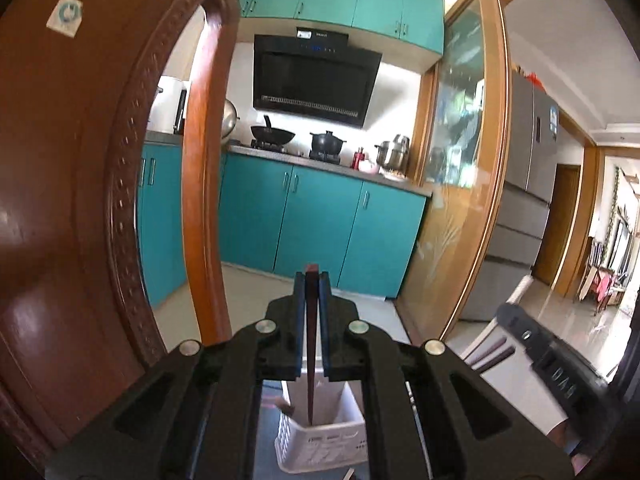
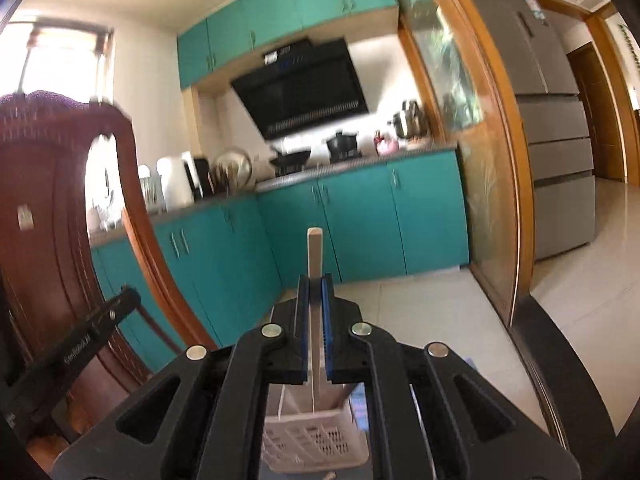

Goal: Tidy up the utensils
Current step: 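Lift both chopsticks over the white holder and open both grippers to drop them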

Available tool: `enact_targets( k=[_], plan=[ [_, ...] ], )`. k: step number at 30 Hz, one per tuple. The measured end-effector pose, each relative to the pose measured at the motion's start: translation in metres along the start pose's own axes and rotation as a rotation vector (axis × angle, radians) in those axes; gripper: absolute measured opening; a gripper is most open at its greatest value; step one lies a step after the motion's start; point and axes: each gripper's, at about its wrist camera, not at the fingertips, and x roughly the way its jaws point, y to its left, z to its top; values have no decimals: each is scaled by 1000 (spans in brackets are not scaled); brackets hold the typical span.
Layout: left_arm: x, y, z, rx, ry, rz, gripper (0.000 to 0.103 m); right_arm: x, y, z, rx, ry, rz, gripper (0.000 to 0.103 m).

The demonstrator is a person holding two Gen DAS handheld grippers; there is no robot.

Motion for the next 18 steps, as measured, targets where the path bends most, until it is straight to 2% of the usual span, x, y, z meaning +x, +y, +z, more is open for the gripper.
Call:
enact_targets(
  k=[8,10,12,15,18],
  plan=[
    [3,4,-13,42,58,-14,8,0,8,-32,-37,99,-9,7],
    [-1,8,-10,35,58,-33,14,-6,6,-31,-32,103,-9,15],
    [-11,10,-10,32,47,-56,27,-18,5,-29,-39,92,1,25],
    [-30,14,-8,35,8,-81,33,-49,5,-37,-78,45,2,30],
    [-54,25,-12,3,-53,-95,34,-80,2,-58,-97,2,19,30]
  ],
)
